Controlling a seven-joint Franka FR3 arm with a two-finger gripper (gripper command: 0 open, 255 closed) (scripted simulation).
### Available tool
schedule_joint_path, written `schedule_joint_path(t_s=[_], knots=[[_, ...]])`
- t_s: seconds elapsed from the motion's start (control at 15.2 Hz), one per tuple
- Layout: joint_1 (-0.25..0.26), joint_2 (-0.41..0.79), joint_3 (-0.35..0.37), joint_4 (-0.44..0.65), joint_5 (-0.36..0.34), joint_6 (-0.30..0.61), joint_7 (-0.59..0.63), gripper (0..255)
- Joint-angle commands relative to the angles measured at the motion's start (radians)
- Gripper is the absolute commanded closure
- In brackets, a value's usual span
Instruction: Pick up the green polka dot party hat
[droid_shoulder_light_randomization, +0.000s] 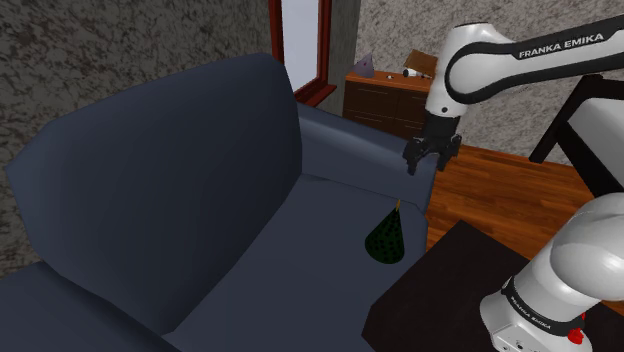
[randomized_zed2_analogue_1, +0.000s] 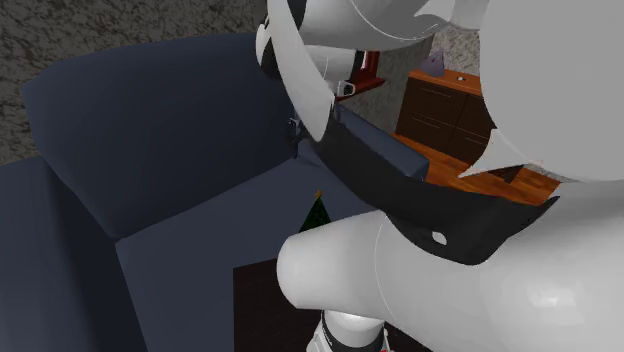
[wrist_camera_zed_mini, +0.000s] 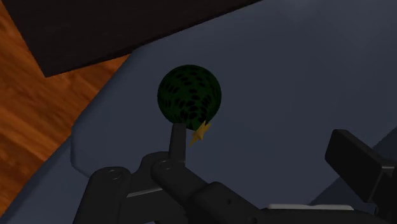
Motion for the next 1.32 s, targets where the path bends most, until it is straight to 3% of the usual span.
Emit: schedule_joint_path(t_s=[0.0, 0.79, 1.25], knots=[[-0.015, 0.047, 0.009, -0.025, 0.007, 0.085, 0.048, 0], [-0.100, 0.484, 0.018, -0.038, 0.030, 0.595, 0.299, 0], [-0.097, 0.586, 0.018, -0.044, 0.050, 0.703, 0.287, 0]])
